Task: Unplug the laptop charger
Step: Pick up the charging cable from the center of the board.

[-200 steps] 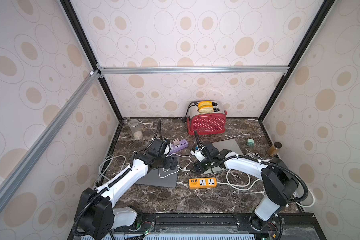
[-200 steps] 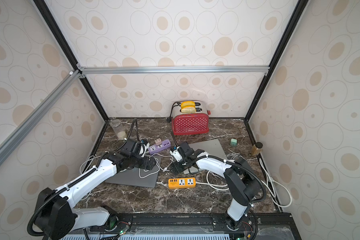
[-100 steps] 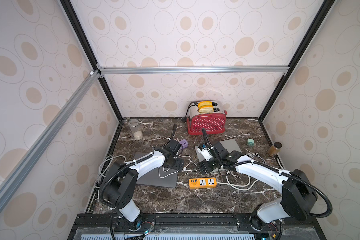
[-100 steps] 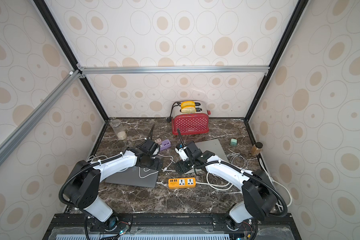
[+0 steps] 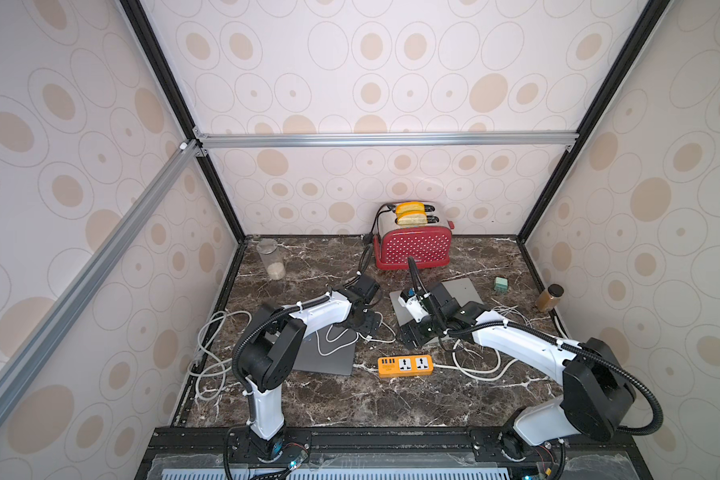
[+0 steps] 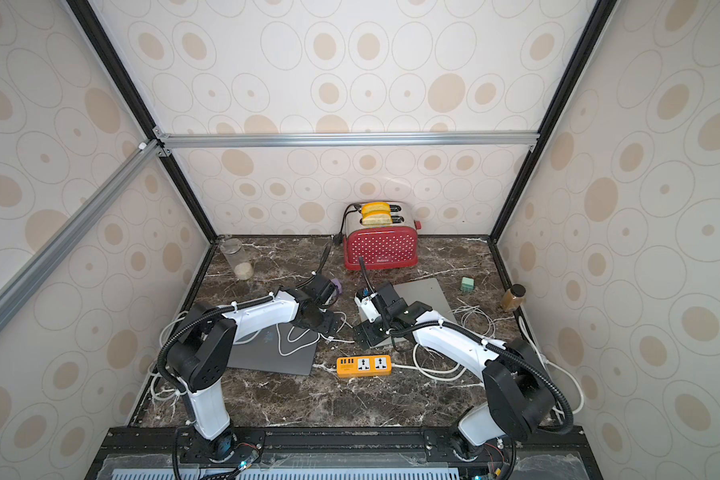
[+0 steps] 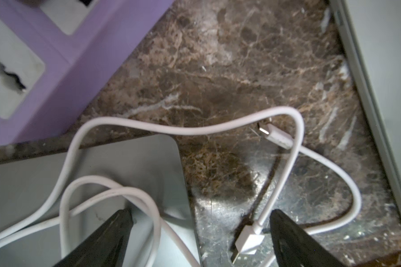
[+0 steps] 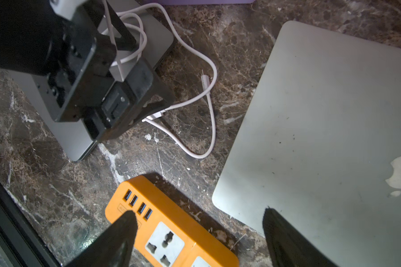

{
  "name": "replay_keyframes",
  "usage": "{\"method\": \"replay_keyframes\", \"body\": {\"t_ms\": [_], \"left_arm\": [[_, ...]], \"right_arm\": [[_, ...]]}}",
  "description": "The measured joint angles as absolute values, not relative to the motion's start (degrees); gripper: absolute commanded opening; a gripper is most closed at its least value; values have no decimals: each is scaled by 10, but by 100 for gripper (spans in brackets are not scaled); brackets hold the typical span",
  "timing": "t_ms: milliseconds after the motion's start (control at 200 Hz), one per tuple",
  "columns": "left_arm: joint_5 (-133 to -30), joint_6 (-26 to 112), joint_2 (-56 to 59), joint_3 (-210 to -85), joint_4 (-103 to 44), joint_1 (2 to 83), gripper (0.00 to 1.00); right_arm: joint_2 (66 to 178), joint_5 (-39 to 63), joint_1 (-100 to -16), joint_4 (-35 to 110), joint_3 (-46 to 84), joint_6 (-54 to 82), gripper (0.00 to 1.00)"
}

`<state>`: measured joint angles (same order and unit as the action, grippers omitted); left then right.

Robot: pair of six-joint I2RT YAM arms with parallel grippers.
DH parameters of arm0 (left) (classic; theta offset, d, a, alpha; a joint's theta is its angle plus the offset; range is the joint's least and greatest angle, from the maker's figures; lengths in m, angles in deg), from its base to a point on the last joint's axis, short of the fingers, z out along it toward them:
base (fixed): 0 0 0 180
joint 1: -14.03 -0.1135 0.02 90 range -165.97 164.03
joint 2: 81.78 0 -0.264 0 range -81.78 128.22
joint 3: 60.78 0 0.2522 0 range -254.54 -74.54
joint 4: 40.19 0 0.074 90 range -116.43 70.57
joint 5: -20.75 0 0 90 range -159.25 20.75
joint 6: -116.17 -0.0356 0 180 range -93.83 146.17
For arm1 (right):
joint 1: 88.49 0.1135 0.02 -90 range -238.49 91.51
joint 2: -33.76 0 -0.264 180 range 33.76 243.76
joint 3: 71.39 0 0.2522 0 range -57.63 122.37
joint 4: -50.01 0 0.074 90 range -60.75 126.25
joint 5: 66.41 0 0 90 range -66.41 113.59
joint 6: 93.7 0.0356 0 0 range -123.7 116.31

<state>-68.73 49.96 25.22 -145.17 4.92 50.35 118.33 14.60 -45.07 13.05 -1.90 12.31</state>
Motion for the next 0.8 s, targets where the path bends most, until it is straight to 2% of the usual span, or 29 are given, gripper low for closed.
{"method": "replay_keyframes", "body": {"t_ms": [516,801], "left_arm": [[-697,492,270,-1473,51,533,93],[-602,474,318,-1522,99,569,86]], "right_arm": [[1199,131,-454,146,-24,123,88],[1200,130,-458,141,-25,124,88]]}}
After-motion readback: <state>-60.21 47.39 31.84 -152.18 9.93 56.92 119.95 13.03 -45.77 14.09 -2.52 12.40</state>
